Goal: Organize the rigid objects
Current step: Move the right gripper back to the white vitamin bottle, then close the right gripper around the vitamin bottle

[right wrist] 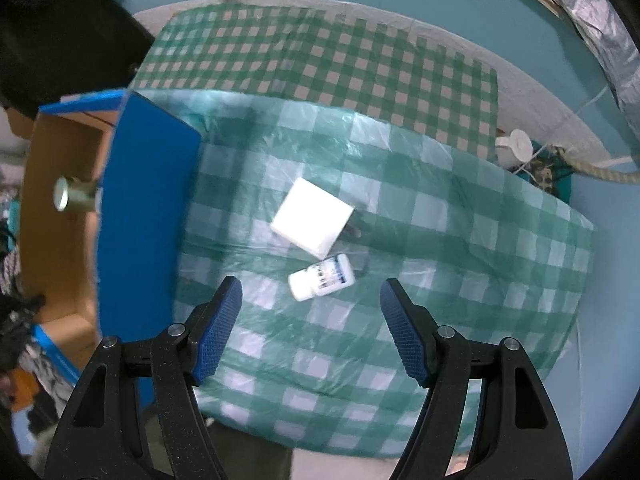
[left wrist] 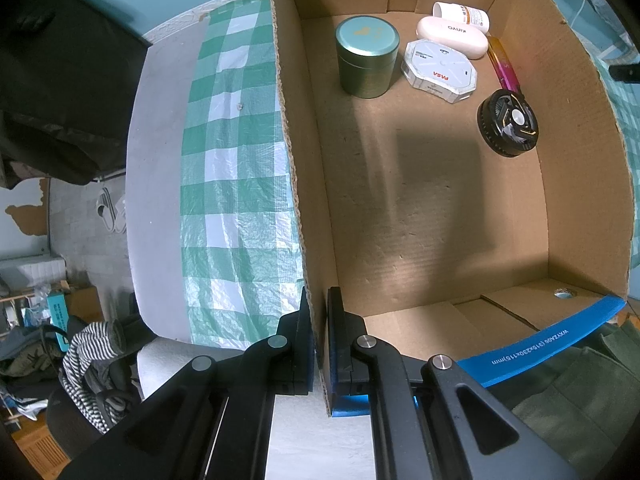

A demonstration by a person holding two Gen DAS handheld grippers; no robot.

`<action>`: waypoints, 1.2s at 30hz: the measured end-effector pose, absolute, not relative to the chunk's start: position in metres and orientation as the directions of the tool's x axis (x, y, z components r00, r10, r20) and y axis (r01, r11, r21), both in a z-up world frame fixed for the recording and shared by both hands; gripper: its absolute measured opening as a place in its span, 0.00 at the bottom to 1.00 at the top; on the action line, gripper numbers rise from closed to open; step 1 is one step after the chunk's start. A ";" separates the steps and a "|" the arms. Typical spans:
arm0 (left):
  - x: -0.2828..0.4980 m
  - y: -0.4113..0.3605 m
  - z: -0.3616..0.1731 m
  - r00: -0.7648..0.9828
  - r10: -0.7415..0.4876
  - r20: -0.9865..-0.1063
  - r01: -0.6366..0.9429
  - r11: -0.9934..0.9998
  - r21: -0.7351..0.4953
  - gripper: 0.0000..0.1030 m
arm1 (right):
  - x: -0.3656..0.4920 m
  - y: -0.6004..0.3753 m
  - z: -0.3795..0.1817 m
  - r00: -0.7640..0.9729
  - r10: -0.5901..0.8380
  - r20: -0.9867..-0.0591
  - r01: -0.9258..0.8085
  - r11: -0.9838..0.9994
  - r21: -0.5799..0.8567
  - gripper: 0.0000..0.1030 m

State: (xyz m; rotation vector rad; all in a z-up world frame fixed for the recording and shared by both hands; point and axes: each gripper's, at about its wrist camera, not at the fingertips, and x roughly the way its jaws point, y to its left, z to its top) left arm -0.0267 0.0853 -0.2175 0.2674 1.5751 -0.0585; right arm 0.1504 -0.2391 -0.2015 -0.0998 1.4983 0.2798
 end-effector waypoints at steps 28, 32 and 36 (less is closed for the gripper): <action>-0.031 0.088 -0.216 -0.009 0.136 -0.991 0.183 0.974 0.132 0.05 | 0.143 -0.216 -0.270 0.017 -0.009 -1.000 -0.503 0.864 -0.017 0.63; -0.031 0.090 -0.217 -0.009 0.136 -0.991 0.187 0.973 0.132 0.05 | 0.143 -0.217 -0.272 0.007 0.004 -1.000 -0.481 0.877 0.000 0.53; -0.032 0.090 -0.217 -0.009 0.137 -0.991 0.189 0.973 0.133 0.05 | 0.142 -0.216 -0.276 -0.001 -0.002 -1.000 -0.477 0.879 -0.001 0.50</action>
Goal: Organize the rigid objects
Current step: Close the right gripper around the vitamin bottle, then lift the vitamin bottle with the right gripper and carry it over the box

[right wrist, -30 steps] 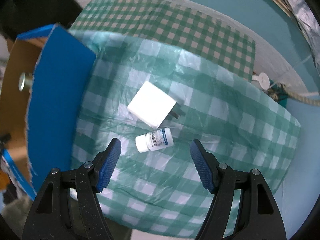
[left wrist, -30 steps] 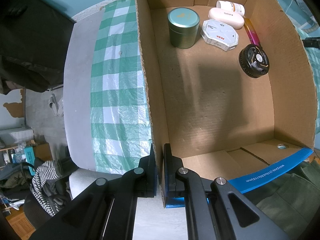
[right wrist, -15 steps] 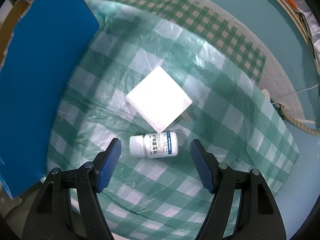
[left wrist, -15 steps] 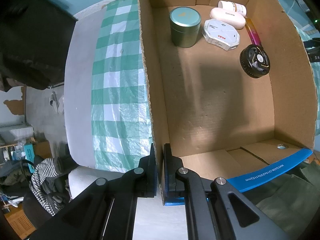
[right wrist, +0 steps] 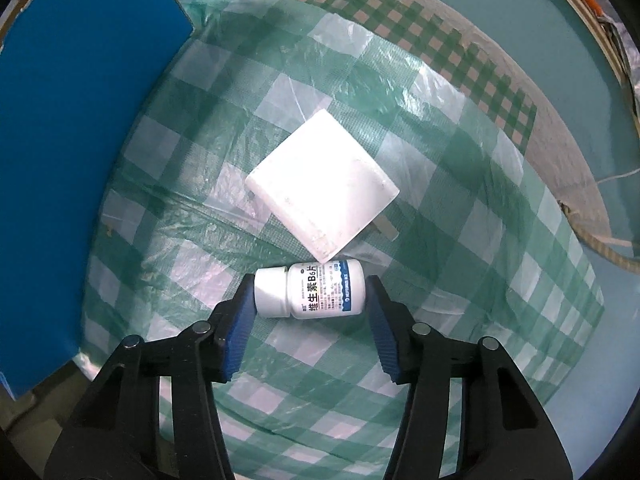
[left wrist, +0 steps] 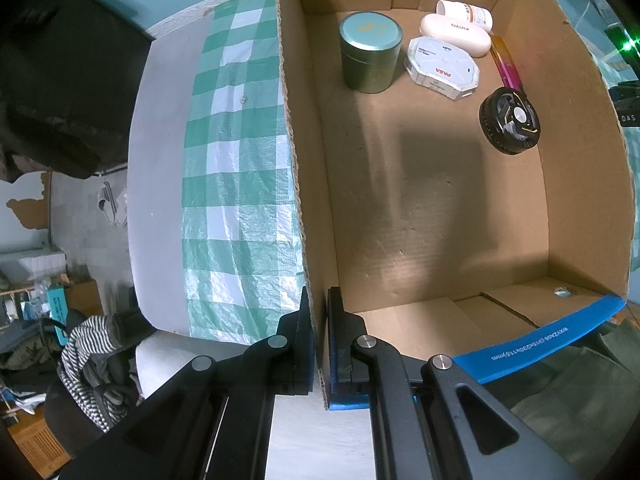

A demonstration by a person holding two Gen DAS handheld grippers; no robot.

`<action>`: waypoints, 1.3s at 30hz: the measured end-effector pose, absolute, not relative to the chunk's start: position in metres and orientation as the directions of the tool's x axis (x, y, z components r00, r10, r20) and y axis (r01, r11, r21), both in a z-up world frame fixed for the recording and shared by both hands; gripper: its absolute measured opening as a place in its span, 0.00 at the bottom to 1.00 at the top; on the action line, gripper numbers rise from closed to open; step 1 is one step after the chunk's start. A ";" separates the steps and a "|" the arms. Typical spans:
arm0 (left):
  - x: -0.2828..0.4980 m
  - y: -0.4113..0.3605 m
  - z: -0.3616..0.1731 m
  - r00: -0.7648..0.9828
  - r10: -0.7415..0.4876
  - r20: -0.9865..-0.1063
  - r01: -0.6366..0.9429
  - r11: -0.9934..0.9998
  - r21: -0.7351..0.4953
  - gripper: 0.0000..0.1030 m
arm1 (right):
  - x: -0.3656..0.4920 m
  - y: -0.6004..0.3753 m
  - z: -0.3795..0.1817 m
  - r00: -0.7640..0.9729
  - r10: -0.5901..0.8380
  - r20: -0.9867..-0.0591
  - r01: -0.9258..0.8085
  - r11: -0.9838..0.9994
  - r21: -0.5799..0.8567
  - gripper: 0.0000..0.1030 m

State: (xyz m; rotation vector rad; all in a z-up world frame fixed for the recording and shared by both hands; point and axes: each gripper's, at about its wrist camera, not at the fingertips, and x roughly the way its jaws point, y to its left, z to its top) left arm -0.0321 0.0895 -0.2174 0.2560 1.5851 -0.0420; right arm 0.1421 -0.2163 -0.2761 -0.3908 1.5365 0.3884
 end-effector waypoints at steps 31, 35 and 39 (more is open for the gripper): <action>-0.033 0.089 -0.217 0.001 0.131 -0.991 0.202 0.971 0.128 0.05 | 0.111 -0.213 -0.222 0.051 0.065 -0.997 -0.373 0.927 0.041 0.49; -0.033 0.089 -0.217 0.001 0.130 -0.992 0.201 0.971 0.127 0.05 | 0.110 -0.210 -0.207 0.068 0.077 -0.995 -0.367 0.929 0.047 0.49; -0.033 0.089 -0.217 0.003 0.132 -0.991 0.203 0.971 0.129 0.05 | 0.111 -0.203 -0.193 0.081 0.082 -0.993 -0.373 0.927 0.046 0.49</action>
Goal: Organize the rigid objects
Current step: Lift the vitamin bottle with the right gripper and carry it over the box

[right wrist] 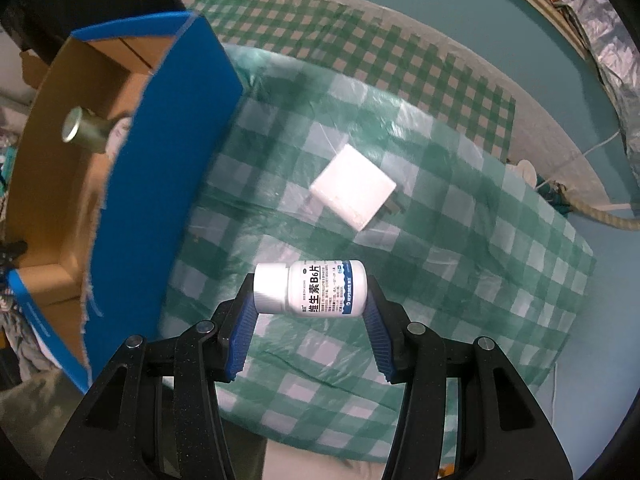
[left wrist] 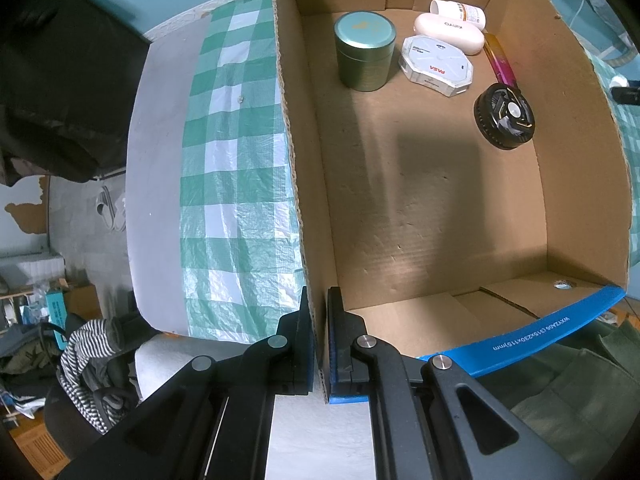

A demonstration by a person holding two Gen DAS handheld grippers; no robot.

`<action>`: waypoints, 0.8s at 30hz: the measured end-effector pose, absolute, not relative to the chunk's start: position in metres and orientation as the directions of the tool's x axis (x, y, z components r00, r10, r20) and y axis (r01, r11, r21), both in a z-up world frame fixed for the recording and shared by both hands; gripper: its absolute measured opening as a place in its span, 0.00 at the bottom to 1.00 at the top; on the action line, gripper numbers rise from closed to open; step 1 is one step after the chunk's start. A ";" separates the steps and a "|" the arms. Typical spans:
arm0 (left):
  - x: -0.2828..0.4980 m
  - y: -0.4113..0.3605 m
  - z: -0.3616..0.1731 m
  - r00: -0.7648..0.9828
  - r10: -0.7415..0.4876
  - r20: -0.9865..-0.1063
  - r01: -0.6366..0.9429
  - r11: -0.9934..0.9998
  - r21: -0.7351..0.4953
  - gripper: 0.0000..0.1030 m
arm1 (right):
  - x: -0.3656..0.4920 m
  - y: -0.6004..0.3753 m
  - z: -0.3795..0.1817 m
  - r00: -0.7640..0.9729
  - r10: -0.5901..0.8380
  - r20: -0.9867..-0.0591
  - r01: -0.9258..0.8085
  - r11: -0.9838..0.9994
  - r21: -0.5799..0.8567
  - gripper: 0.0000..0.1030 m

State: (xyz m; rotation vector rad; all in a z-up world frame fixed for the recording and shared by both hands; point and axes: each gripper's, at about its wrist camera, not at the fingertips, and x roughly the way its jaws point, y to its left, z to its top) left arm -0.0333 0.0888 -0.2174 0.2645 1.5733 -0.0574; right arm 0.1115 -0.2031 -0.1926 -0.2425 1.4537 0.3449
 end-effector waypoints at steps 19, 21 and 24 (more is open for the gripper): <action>-0.035 0.089 -0.217 0.006 0.129 -0.992 0.209 0.970 0.127 0.05 | 0.121 -0.139 -0.126 0.141 0.174 -0.975 -0.458 0.884 0.092 0.49; -0.035 0.089 -0.217 0.007 0.129 -0.992 0.209 0.970 0.127 0.05 | 0.123 -0.129 -0.125 0.143 0.178 -0.974 -0.468 0.879 0.092 0.49; -0.035 0.089 -0.217 0.005 0.130 -0.992 0.208 0.970 0.128 0.05 | 0.125 -0.115 -0.124 0.137 0.187 -0.973 -0.488 0.867 0.098 0.49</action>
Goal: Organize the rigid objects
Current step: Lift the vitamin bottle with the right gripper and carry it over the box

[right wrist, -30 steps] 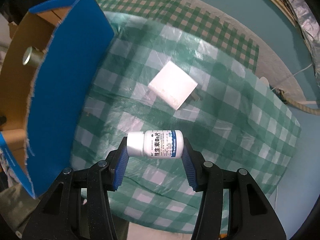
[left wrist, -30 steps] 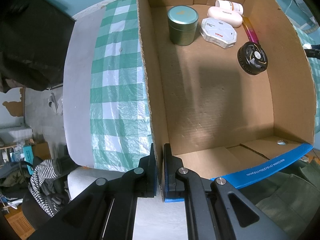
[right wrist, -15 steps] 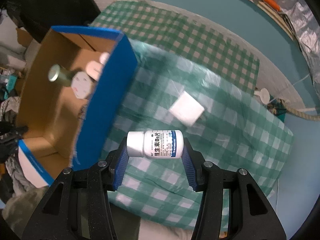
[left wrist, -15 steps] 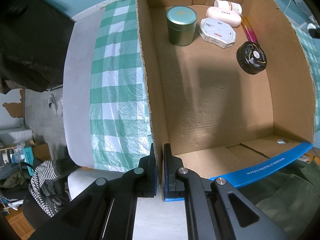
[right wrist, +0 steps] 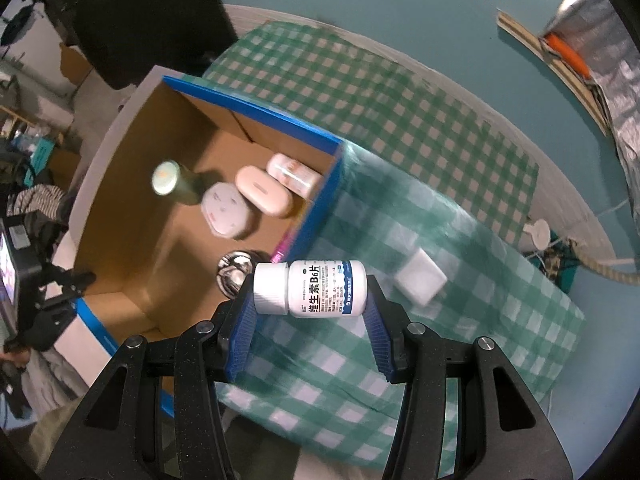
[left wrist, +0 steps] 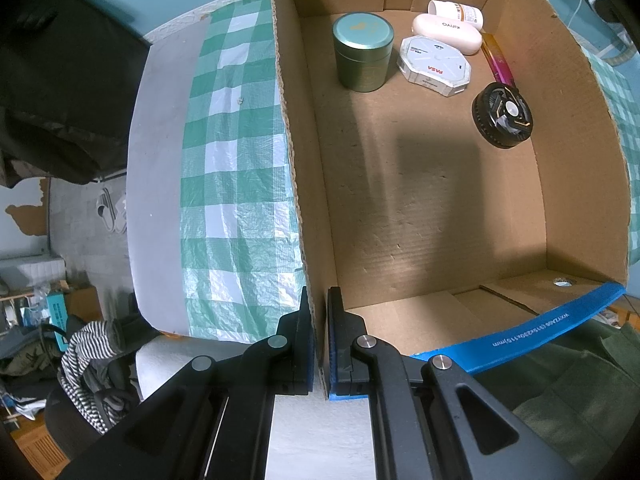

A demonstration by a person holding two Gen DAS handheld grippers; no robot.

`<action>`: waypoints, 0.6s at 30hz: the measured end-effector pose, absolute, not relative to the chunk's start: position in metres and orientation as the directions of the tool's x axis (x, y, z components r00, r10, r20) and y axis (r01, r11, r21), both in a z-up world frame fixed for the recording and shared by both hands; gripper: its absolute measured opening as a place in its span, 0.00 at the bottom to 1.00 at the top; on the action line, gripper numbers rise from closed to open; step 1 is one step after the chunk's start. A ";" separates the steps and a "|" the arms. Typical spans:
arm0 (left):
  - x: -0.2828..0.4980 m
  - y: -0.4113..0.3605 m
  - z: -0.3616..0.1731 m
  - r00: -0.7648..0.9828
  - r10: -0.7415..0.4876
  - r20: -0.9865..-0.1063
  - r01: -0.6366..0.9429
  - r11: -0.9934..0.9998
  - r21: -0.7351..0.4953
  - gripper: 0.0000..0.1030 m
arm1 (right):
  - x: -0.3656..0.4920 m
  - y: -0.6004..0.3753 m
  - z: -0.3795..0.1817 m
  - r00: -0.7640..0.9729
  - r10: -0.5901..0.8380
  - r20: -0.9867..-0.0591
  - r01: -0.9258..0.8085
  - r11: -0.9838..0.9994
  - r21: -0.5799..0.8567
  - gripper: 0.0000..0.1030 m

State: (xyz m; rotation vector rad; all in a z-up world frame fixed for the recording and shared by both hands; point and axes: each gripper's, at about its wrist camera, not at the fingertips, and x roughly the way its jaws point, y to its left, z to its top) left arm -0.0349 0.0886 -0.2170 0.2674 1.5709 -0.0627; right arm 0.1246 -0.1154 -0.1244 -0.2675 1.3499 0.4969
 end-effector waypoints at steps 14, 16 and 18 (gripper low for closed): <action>-0.031 0.090 -0.216 0.003 0.127 -0.992 0.219 0.968 0.124 0.05 | 0.132 -0.064 -0.144 0.093 0.198 -0.976 -0.500 0.857 0.126 0.49; -0.031 0.090 -0.216 0.003 0.126 -0.992 0.219 0.968 0.124 0.05 | 0.133 -0.061 -0.150 0.081 0.188 -0.979 -0.500 0.857 0.123 0.49; -0.030 0.090 -0.215 0.003 0.124 -0.992 0.217 0.969 0.122 0.05 | 0.132 -0.058 -0.155 0.073 0.180 -0.981 -0.500 0.857 0.120 0.49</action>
